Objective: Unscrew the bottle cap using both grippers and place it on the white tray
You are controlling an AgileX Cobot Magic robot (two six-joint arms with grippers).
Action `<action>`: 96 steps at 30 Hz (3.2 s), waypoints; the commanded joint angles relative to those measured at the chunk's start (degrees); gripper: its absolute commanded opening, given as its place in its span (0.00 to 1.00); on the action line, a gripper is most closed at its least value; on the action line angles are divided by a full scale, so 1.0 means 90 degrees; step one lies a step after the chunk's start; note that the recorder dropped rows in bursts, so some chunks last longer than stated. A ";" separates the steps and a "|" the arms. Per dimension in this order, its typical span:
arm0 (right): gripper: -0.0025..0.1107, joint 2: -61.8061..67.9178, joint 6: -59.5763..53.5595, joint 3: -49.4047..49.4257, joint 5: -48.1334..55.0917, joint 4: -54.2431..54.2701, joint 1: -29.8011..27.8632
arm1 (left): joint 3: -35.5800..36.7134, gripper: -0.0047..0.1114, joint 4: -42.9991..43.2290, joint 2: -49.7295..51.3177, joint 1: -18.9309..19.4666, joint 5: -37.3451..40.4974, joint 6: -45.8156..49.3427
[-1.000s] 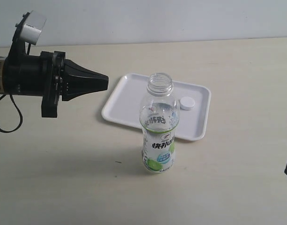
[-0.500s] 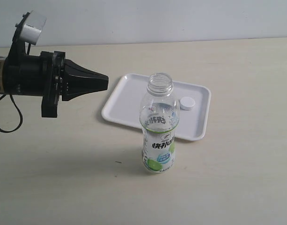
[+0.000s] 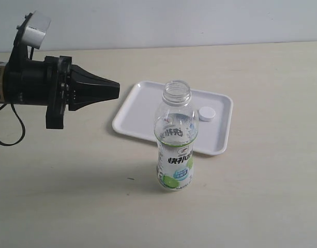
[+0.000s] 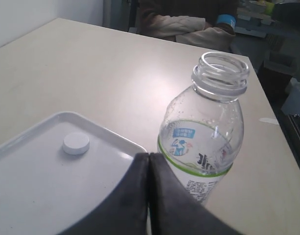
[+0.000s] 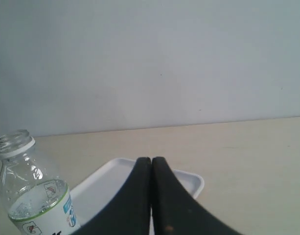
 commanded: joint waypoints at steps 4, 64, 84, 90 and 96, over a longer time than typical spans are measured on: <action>0.02 -0.0039 -0.0042 0.0028 0.0003 0.0151 -0.0025 | 0.0012 0.04 -0.0243 -0.0115 0.0025 -0.0058 -0.0113; 0.02 -0.0039 -0.0052 0.0028 0.0013 0.0152 -0.0025 | 0.5249 0.04 -0.4041 -1.1246 0.0140 0.7793 -0.1891; 0.02 -0.0039 -0.0041 0.0028 0.0013 0.0152 -0.0025 | 0.5249 0.04 -0.7390 -1.1246 0.0010 0.7872 0.3136; 0.02 -0.0039 -0.0041 0.0028 0.0013 0.0152 -0.0025 | 0.5249 0.04 -0.9183 -1.1246 0.0120 0.7872 0.6115; 0.02 -0.0039 -0.0054 0.0028 0.0013 0.0152 -0.0025 | 0.5249 0.04 -0.9197 -1.1246 0.0312 0.7872 0.6075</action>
